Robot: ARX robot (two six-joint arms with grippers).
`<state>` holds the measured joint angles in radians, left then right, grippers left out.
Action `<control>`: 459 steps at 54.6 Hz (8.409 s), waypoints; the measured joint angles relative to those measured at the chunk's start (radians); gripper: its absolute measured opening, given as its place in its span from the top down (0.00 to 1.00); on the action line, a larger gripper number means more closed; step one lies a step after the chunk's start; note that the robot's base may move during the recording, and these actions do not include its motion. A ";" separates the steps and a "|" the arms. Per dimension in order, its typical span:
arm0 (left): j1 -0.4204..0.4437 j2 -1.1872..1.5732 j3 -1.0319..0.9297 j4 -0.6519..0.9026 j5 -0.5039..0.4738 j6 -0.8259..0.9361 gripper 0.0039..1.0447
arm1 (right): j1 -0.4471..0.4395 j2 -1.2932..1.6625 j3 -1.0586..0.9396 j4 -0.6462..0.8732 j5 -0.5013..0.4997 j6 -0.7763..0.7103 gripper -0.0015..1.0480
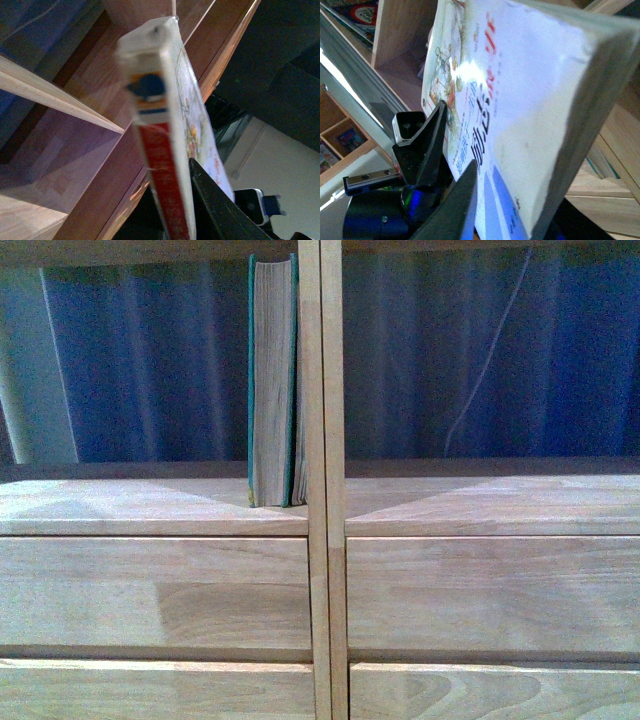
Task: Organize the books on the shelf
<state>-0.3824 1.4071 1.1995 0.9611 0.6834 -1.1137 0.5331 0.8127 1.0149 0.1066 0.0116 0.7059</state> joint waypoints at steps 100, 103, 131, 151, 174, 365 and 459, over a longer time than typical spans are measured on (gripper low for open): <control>0.647 -0.420 -0.291 -0.609 -0.054 1.044 0.94 | -0.456 -0.088 -0.399 0.395 -0.327 -0.386 0.07; 0.649 -0.397 -0.304 -0.586 -0.058 1.057 0.94 | -0.433 -0.093 -0.416 0.396 -0.307 -0.386 0.07; 0.585 0.053 -0.107 -0.488 -0.141 1.287 0.94 | -0.355 -0.120 -0.471 0.418 -0.224 -0.388 0.07; 0.475 0.308 0.110 -0.460 -0.195 1.352 0.94 | -0.336 -0.120 -0.467 0.422 -0.223 -0.389 0.07; 0.396 0.513 0.351 -0.473 -0.239 1.352 0.94 | -0.369 -0.119 -0.431 0.417 -0.270 -0.385 0.07; 0.384 -0.865 -0.866 -0.755 -0.681 1.102 0.90 | -0.326 -0.291 -0.562 -0.039 0.187 -0.678 0.60; 0.384 -1.401 -1.187 -0.958 -0.684 1.105 0.68 | -0.531 -0.806 -1.001 -0.108 -0.012 -0.703 0.70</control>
<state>0.0017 0.0063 0.0124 0.0029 -0.0006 -0.0086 0.0021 0.0067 0.0135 -0.0017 -0.0006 0.0032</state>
